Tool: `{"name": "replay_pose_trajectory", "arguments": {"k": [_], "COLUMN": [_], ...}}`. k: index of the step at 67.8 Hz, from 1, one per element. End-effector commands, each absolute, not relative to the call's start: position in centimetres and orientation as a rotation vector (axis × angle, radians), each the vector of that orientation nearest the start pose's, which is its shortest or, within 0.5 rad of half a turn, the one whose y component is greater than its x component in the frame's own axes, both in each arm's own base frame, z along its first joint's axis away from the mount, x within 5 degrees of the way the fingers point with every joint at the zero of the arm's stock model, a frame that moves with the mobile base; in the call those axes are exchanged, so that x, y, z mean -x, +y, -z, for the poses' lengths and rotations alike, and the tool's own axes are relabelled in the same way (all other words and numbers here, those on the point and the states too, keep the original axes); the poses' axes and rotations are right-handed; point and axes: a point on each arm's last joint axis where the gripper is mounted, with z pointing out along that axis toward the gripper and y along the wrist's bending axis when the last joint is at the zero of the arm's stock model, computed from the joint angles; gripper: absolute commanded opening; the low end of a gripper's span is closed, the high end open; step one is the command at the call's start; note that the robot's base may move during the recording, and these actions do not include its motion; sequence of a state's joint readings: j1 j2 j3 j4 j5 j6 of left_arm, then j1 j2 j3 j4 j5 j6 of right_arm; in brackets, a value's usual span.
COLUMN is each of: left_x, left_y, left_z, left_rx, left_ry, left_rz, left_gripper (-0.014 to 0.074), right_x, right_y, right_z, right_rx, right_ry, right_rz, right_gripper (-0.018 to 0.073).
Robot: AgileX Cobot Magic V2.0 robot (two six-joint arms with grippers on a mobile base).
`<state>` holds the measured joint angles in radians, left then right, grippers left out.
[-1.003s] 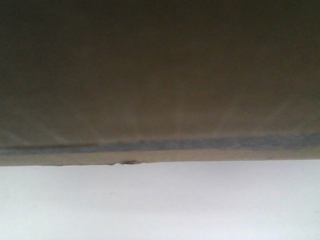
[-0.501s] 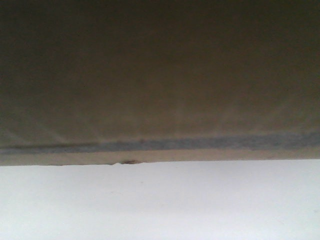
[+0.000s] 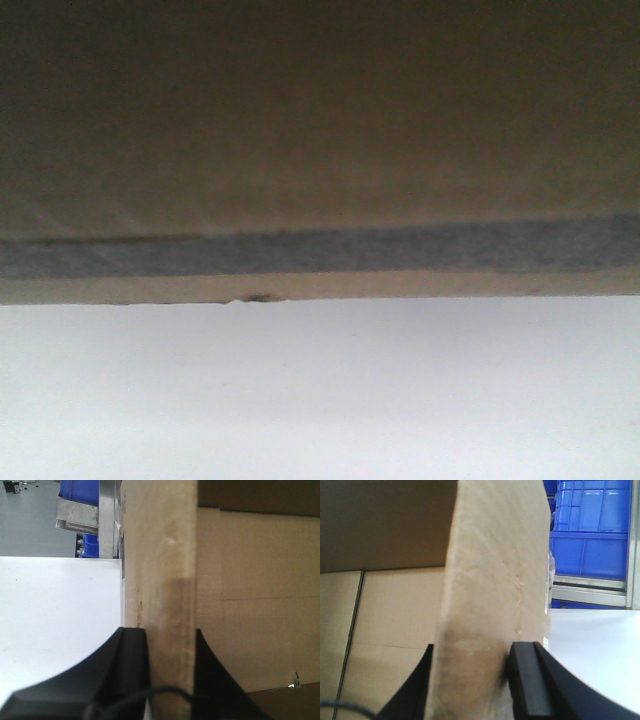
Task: Grab box from left shelf to table start
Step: 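Hold the box with both grippers while the base drives to the white table, then lower the box onto the white table and open both grippers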
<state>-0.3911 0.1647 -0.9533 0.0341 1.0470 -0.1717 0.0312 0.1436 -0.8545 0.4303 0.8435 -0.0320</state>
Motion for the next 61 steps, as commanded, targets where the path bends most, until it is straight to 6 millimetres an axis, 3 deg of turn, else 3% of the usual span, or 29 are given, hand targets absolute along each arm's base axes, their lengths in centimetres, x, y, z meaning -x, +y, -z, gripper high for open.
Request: {"name": "replay_pose_trajectory", "arguments": {"k": [1, 11, 30, 48, 61], "left_x": [3.0, -0.6, -10.0, -17.7, -22.3], "left_y": [0.8, -0.5, -3.6, -6.7, -6.7], "left_z": [-43.5, -44.8, -45.6, -42.1, -39.3], "left_rx": [-0.169, -0.173, -0.101, -0.096, 0.019], "left_ry": [1.531, 1.632, 1.89, 2.134, 2.241], "left_rz": [0.556, 0.513, 0.384, 0.298, 0.256], "left_gripper": [-0.0099, -0.0099, -0.0099, -0.0099, -0.0099], "right_x": [1.5, -2.3, -10.7, -17.3, -21.2], "right_y": [2.5, 2.6, 3.2, 3.1, 2.8], "right_z": [-41.7, -42.1, -43.2, -41.1, -38.7], "right_rx": [0.009, -0.018, 0.048, 0.066, 0.056], "right_ry": [1.49, 1.616, 1.93, 2.135, 2.235], "right_rz": [-0.489, -0.499, -0.467, -0.405, -0.335], "right_gripper": [0.0059, 0.0059, 0.0059, 0.0059, 0.0059]}}
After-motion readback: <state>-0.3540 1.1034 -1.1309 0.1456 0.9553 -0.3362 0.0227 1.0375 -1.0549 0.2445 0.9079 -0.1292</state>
